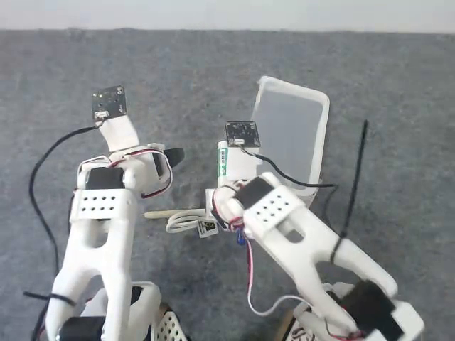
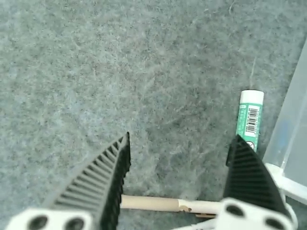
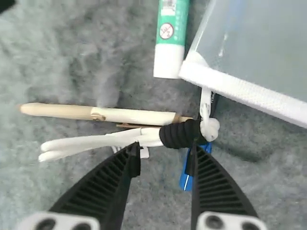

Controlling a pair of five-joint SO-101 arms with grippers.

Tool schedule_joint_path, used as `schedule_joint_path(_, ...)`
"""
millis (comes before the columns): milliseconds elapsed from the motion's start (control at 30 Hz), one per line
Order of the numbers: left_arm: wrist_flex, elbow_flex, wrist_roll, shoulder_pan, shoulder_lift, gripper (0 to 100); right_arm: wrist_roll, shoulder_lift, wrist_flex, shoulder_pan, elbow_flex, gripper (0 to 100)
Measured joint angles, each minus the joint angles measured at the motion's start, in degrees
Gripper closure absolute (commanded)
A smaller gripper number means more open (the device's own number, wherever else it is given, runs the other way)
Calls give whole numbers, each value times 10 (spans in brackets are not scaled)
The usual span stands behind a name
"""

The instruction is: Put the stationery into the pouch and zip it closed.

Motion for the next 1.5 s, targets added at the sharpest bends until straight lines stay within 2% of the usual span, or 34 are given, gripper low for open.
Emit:
schedule_joint_path(200,0,0,0,0,0,695,-7,50,0,1,-24,839)
schedule_joint_path(367,0,0,0,0,0,695,-19,92,3,28,-60,838)
schedule_joint_path(733,0,0,0,-1,0,695,-42,216,113,38,-206,839)
schedule_joint_path(967,0,0,0,0,0,695,-42,239,202,44,-229,839)
schedule_joint_path(1233,0,0,0,0,0,695,-42,241,206,68,-228,842)
schedule_joint_path(1500,0,5,0,-1,0,695,-42,241,156,75,-196,844)
